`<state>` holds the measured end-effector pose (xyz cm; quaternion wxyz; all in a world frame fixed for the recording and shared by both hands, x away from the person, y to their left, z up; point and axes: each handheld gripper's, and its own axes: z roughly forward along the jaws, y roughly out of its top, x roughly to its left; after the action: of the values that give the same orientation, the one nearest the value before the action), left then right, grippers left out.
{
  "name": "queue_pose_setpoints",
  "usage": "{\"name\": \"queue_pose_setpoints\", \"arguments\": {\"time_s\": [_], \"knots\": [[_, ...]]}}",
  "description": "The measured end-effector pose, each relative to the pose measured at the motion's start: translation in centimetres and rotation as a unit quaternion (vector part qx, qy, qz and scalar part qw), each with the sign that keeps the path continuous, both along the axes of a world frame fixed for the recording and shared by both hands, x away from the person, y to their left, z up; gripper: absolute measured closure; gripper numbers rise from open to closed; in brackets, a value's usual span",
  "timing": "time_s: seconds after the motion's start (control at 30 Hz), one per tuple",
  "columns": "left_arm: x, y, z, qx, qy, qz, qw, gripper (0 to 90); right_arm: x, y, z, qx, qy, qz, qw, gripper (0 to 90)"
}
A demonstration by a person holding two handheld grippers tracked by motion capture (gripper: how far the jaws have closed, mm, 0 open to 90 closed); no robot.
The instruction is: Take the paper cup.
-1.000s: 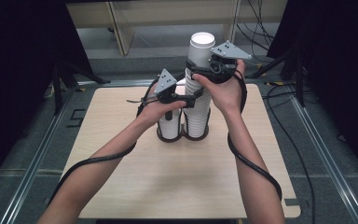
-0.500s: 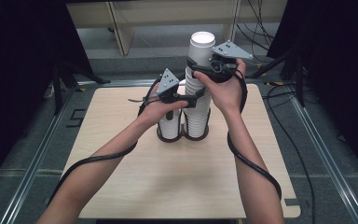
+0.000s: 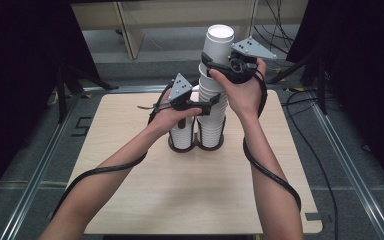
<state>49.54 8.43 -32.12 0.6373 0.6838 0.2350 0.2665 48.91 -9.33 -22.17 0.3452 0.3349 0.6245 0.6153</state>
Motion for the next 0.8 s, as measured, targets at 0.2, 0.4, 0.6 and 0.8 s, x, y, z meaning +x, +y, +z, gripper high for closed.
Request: {"name": "queue_pose_setpoints", "arguments": {"time_s": [0.2,0.4,0.6,0.8], "knots": [[-0.1,-0.1,0.1,-0.002,0.002,0.001,1.0000,10.3,-0.2,0.1,0.5,0.013,-0.018,-0.004,0.9997,17.9],[-0.1,0.0,0.1,0.004,-0.003,0.001,1.0000,10.3,-0.5,-0.1,0.9,0.029,-0.034,-0.010,0.9989,18.4],[-0.2,-0.1,0.1,0.005,-0.010,0.005,0.9999,10.3,-1.1,-0.5,1.8,0.052,-0.067,-0.017,0.9963,18.8],[-0.3,0.1,0.3,0.006,-0.012,0.007,0.9999,10.4,-1.5,-0.9,2.5,0.069,-0.082,-0.016,0.9941,18.9]]}}
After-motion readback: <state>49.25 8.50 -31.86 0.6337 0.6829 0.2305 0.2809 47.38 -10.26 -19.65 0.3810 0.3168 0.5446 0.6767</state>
